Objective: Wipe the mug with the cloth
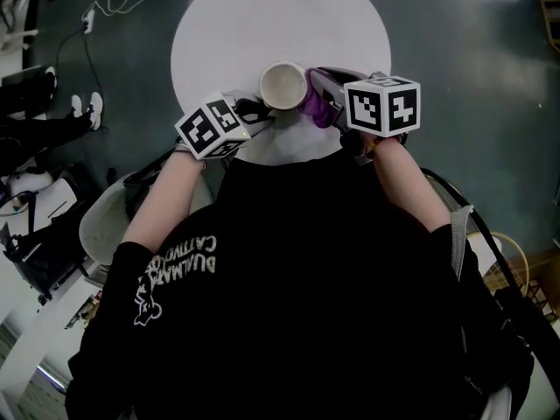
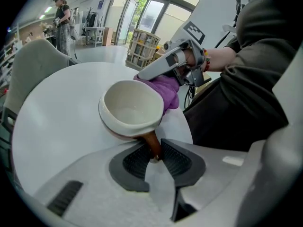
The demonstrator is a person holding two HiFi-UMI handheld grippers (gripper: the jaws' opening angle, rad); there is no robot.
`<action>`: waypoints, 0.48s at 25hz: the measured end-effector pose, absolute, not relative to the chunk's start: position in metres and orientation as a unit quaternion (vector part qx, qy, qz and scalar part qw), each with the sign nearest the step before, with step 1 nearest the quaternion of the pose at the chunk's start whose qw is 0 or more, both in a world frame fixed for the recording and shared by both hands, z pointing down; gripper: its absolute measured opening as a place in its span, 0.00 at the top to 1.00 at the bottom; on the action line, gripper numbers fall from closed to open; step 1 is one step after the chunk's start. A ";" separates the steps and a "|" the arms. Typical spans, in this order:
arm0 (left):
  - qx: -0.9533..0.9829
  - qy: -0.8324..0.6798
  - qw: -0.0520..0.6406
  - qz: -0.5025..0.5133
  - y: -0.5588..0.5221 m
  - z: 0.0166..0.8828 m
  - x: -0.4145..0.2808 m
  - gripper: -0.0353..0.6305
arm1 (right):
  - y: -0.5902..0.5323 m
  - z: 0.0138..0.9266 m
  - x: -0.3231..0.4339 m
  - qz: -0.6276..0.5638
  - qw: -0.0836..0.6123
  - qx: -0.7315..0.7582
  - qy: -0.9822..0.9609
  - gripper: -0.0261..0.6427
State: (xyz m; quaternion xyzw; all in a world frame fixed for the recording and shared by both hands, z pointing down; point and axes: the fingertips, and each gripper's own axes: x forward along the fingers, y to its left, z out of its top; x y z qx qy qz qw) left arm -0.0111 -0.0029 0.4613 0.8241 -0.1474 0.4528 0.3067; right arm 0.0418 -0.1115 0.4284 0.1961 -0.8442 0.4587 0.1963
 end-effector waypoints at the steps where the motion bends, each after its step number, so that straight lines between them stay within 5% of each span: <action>1: 0.824 -0.147 0.307 0.453 -0.003 0.461 -0.011 0.84 | -0.113 0.428 0.041 0.457 0.197 0.196 -0.845 0.90; 12: 0.821 -0.148 0.314 0.454 -0.006 0.455 -0.007 0.84 | -0.130 0.420 0.030 0.430 0.233 0.159 -0.857 0.90</action>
